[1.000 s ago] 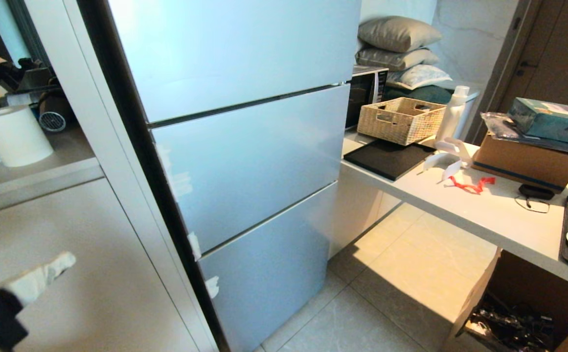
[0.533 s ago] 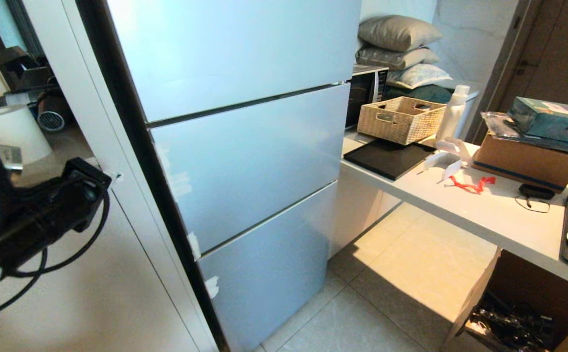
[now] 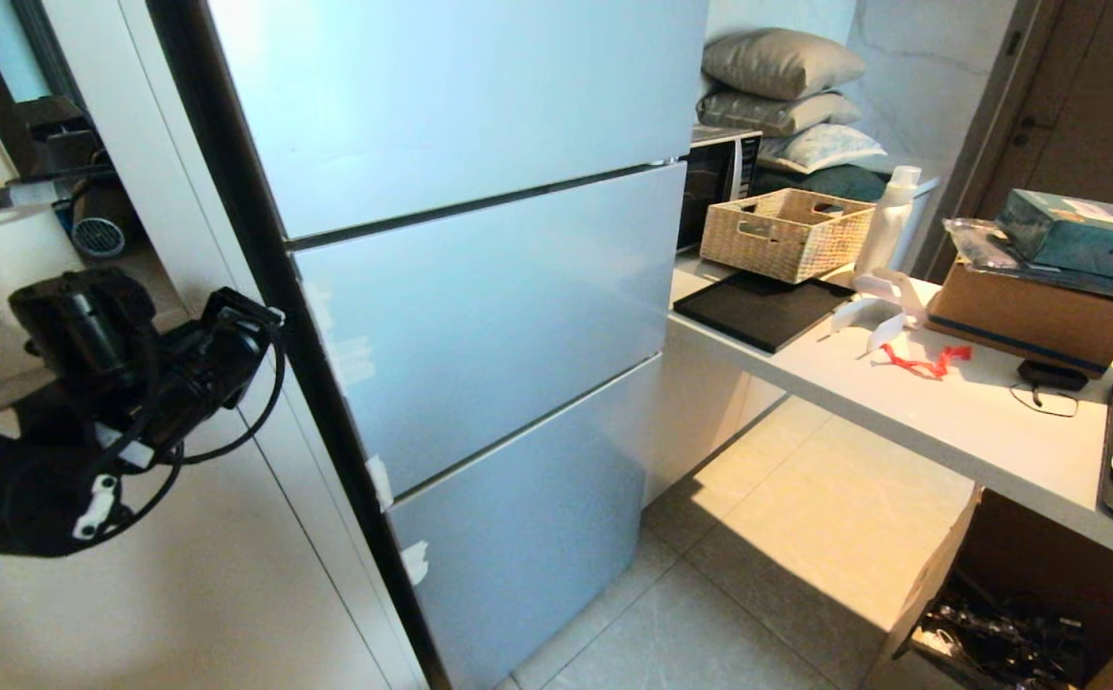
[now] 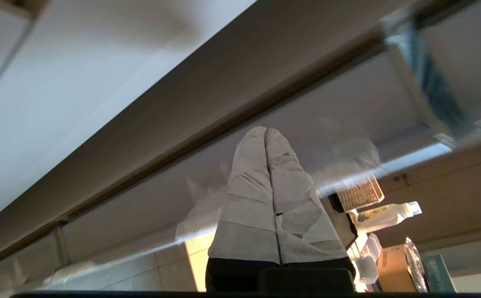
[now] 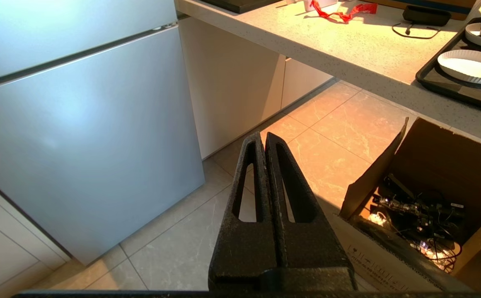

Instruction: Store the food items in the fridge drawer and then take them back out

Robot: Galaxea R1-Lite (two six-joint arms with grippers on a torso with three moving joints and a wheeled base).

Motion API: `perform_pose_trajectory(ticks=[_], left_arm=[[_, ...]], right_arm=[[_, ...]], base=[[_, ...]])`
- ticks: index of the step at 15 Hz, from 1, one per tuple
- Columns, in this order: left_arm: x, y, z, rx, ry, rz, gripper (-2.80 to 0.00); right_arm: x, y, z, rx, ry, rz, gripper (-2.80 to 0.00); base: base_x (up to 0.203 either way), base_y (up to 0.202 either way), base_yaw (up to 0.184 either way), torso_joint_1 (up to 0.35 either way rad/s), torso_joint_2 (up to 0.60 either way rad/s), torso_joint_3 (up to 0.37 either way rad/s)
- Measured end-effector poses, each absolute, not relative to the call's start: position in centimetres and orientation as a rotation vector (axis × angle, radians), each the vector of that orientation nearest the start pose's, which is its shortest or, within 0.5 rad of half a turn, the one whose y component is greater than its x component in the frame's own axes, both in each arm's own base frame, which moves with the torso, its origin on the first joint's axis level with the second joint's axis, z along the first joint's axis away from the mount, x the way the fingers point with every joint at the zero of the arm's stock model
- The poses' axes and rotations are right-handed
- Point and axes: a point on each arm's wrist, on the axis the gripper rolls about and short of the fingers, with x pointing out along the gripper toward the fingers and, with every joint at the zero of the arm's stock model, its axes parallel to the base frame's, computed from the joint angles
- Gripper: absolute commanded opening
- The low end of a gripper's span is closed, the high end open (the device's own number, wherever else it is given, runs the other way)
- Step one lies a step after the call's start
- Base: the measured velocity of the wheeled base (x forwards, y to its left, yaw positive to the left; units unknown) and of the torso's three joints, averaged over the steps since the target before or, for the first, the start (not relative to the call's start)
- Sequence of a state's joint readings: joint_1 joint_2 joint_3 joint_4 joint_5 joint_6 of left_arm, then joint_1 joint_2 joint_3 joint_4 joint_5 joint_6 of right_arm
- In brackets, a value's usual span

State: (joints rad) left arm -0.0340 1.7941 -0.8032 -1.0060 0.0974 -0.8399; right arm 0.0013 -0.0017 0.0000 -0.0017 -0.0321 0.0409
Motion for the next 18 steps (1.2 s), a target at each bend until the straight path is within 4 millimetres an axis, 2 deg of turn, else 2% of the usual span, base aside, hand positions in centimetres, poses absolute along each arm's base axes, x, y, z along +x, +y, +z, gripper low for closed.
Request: perform_pose_trajectory(ticks=[3,7,13,18], left_arm=[[34.5,-1.0,18.7,-0.841,-0.05,0.05,-2.8],[35.6,-1.0,18.2,-0.841,-0.047,0.055,-2.8],[35.8,-1.5,18.0,-0.841,-0.027,0.029,-2.8],[35.1,-2.2,18.1,-0.84,0.008,-0.042,-2.8]], right_arm=[[-2.3,-0.1,7.6,0.041,-0.004,-0.031,-2.8],[-2.3,-0.1,7.6,0.041,-0.003,-0.031,-2.8],[-2.3,-0.1,7.6,0.041,-0.003,-0.031,-2.8],[-2.3,-0.1,7.6,0.041,-0.003,-0.031,-2.8]], base=[[0.0,0.0,0.0,0.0,0.0,0.0],[0.0,0.0,0.0,0.0,0.0,0.0],[0.0,0.0,0.0,0.0,0.0,0.0],[0.0,0.0,0.0,0.0,0.0,0.0]])
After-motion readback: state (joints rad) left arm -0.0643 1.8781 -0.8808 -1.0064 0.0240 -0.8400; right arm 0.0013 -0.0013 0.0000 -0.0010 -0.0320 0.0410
